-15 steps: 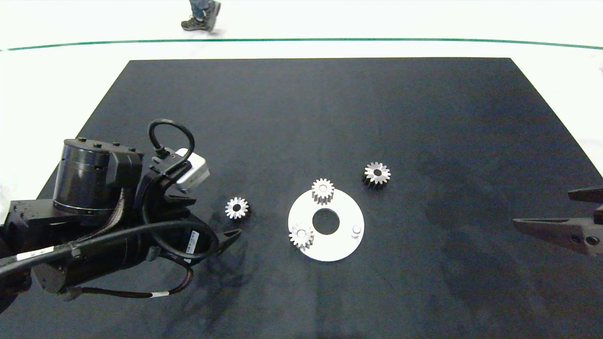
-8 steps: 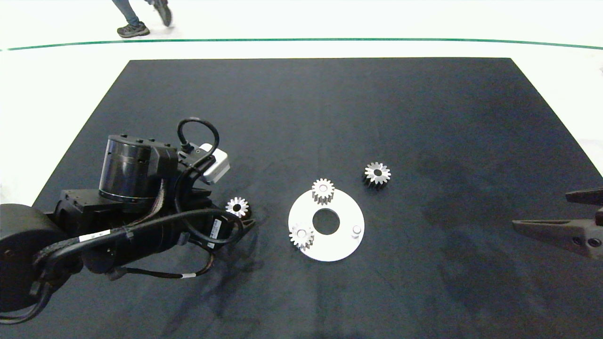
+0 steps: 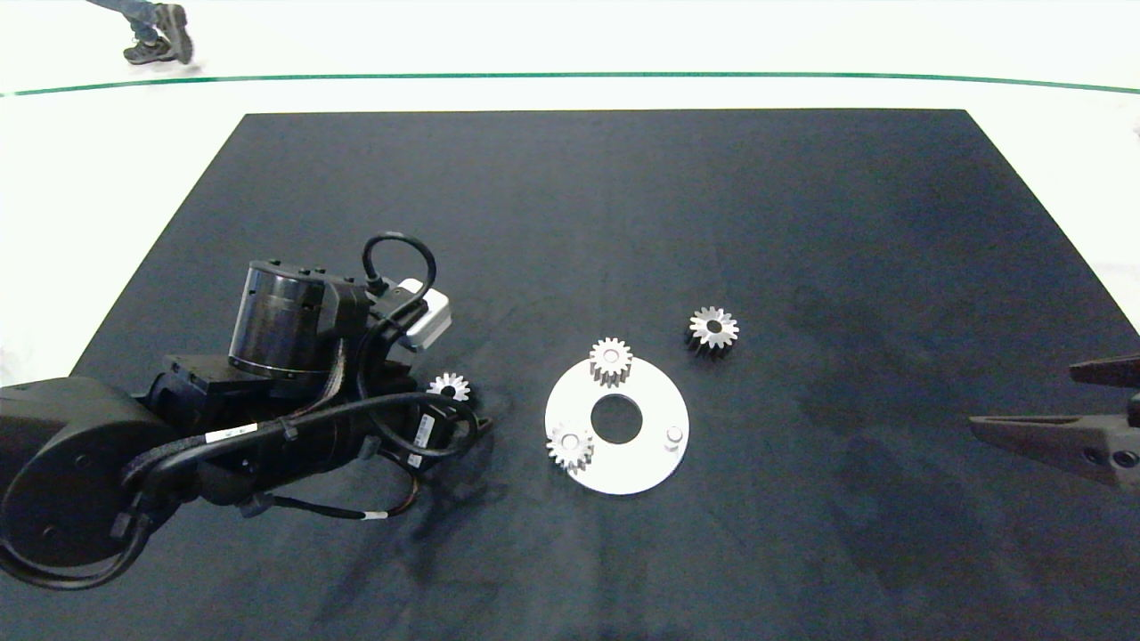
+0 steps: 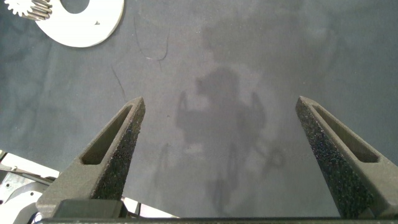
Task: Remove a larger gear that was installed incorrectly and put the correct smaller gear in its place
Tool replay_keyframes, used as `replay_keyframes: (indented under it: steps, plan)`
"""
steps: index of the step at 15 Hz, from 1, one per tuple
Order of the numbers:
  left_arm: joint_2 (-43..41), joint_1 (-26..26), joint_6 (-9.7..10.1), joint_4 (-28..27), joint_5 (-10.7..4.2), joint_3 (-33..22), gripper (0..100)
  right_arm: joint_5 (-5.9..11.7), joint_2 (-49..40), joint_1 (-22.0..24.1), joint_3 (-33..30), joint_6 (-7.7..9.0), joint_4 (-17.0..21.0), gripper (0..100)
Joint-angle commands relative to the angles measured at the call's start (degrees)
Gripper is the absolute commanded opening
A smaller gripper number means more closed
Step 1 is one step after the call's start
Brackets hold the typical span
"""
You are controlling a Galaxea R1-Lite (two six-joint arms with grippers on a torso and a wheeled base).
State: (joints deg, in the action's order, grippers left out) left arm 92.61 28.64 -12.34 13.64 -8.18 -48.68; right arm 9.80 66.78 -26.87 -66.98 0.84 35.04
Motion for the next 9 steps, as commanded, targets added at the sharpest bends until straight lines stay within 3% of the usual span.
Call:
replay_keyframes:
  steps: [1,4,9]
  plan:
    - [0.29,-0.07,-0.06,-0.11,-0.17,-0.54,100,0.04,-0.07,-0.03,0.00,0.04,0.21,100]
    - [0.64,0.02,-0.06,-0.11,-0.26,-0.89,100,0.04,-0.16,-0.03,-0.09,0.13,0.12,100]
    - [1.78,-0.25,-0.06,-0.19,-0.26,-1.07,90,0.04,-0.07,-0.11,-0.09,0.13,0.12,100]
